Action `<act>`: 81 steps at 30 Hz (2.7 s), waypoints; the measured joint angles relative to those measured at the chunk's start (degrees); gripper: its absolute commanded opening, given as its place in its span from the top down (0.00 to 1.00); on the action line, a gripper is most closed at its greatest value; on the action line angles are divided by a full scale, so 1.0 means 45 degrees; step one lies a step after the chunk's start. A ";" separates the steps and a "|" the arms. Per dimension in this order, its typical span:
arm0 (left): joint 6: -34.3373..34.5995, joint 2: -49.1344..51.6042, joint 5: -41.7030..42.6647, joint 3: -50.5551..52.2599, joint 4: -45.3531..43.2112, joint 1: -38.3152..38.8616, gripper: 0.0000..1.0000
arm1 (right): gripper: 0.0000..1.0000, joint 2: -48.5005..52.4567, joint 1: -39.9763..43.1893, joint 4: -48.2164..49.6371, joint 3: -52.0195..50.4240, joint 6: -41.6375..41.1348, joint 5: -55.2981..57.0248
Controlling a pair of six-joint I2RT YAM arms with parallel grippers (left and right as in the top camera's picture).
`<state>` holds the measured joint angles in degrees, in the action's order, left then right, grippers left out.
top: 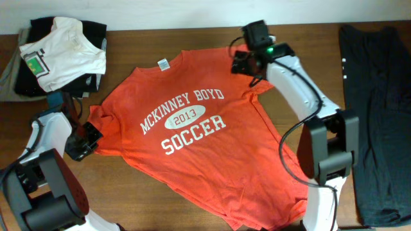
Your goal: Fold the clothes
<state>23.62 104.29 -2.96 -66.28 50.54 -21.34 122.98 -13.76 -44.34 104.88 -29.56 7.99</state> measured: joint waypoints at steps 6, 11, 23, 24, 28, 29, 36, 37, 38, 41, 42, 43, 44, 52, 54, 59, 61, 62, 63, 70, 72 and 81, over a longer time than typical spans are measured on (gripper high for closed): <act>0.0005 0.0000 0.0107 0.0000 -0.0034 0.0010 0.99 | 0.04 0.1855 0.1632 0.0345 0.0000 -0.0986 -0.1991; 0.0000 0.0000 0.0126 0.0000 -0.0034 0.0010 0.99 | 0.07 0.1860 0.1632 -0.0151 0.0000 -0.1719 -0.1885; 0.0000 0.0000 0.0131 0.0000 -0.0131 0.0010 0.99 | 0.21 0.2016 0.1632 -0.0228 0.0000 -0.2195 -0.1545; 0.0005 0.0000 0.0131 0.0000 -0.0136 0.0010 0.99 | 0.21 0.2132 0.1632 -0.0165 0.0000 -0.2200 -0.1549; 0.0000 0.0000 0.0131 0.0000 -0.0146 0.0010 0.99 | 0.37 0.2259 0.1647 -0.0097 0.0010 -0.2210 -0.1452; 0.0000 0.0000 0.0131 0.0000 -0.0151 0.0010 0.99 | 0.39 0.2263 0.1647 -0.0092 0.0010 -0.2239 -0.1438; 0.0000 0.0000 0.0131 0.0000 -0.0185 0.0010 0.99 | 0.96 0.2404 0.1661 0.1627 0.0000 -0.2375 -0.1734; 0.0000 0.0000 0.0131 0.0000 -0.0194 0.0010 0.99 | 0.96 0.2404 0.1661 0.2059 0.0000 -0.2482 -0.1812; 0.0000 0.0000 0.0136 0.0000 -0.0214 0.0010 0.99 | 0.96 0.2438 0.1661 0.2822 0.0053 -0.2574 -0.1885; 0.0005 0.0005 0.0141 0.0000 -0.0238 0.0010 0.99 | 0.96 0.2618 0.1783 0.4070 0.1637 -0.2730 -0.2764; 0.0000 0.0005 0.0175 0.0000 -0.0238 0.0010 0.99 | 0.96 0.2618 0.1826 0.4750 0.2380 -0.2895 -0.3308; 0.0005 0.0005 0.0253 0.0000 -0.0287 0.0010 0.99 | 0.96 0.2618 0.1826 0.5085 0.2807 -0.3084 -0.3580; 0.0000 0.0010 0.0481 0.0000 -0.0335 0.0010 0.99 | 0.96 0.2618 0.1719 0.5969 0.3502 -0.3439 -0.4012; 0.0005 0.0019 0.2205 0.0000 -0.0476 0.1180 0.99 | 0.01 0.2618 0.0087 0.4269 0.5144 -0.2375 -0.4420; 0.0010 0.0019 0.2229 0.0000 -0.0811 0.1710 0.99 | 0.01 0.2735 0.0573 0.0568 0.6815 -0.1214 -0.4221; 0.0010 0.0024 0.1894 0.0000 -0.1005 0.2055 0.99 | 0.01 0.2798 0.1821 -0.6489 1.2988 -0.0355 -0.3215; 0.0010 0.0024 0.1851 0.0000 -0.1015 0.2055 1.00 | 0.01 0.2735 0.1724 -0.8160 1.4450 -0.0296 -0.3016; 0.0010 0.0029 0.1841 0.0000 -0.1001 0.2055 0.99 | 0.01 0.2730 0.1700 -0.8918 1.5018 -0.0287 -0.2735; 0.0010 0.0029 0.1841 0.0000 -0.1001 0.2055 0.99 | 0.01 0.2710 0.1676 -0.9588 1.5465 -0.0282 -0.2419; -0.0005 0.0034 0.1836 0.0000 -0.0996 0.2055 0.99 | 0.01 0.1224 0.0539 -1.1696 1.6432 0.0408 -0.1496; -0.0010 0.0034 0.1836 0.0000 -0.0903 0.2050 1.00 | 0.01 0.0753 -0.0413 -1.1691 1.6451 0.0850 -0.1481; -0.0053 0.0039 0.1744 0.0000 -0.0670 0.2050 0.99 | 0.01 -0.3342 -0.2361 -1.1662 0.7383 0.1715 -0.0617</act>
<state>23.38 104.47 4.89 -66.28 47.53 -12.12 107.94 -24.38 -96.82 138.10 -21.85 5.21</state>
